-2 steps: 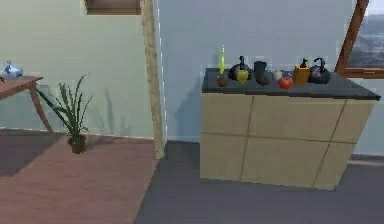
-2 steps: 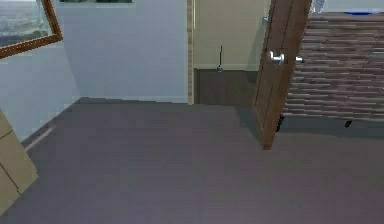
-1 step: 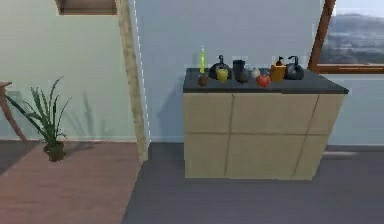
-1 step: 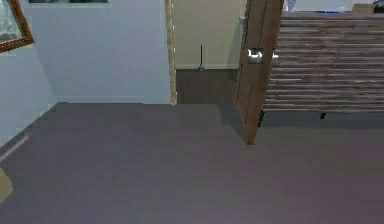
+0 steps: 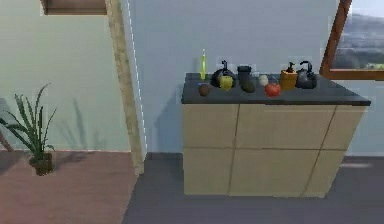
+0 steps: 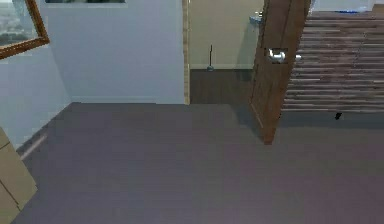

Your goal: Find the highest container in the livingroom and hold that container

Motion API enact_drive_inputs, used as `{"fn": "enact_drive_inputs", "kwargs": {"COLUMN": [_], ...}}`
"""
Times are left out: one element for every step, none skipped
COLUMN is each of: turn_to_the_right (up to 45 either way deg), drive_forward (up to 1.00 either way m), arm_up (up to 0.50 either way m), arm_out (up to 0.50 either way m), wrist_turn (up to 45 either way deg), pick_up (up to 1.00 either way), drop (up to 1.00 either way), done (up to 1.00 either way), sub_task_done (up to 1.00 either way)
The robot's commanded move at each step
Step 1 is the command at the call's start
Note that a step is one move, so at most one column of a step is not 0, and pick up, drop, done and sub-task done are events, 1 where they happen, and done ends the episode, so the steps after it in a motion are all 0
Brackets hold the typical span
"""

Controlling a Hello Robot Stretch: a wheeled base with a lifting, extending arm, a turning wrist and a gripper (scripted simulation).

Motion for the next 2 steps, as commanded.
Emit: {"fn": "enact_drive_inputs", "kwargs": {"turn_to_the_right": [-42.0,0.0], "drive_forward": [0.0,0.45], "arm_up": [0.0,0.0], "arm_out": [0.0,0.0], "wrist_turn": [0.0,0.0], "pick_up": [0.0,0.0], "drop": [0.0,0.0], "done": [0.0,0.0], "sub_task_done": [0.0,0.0]}}
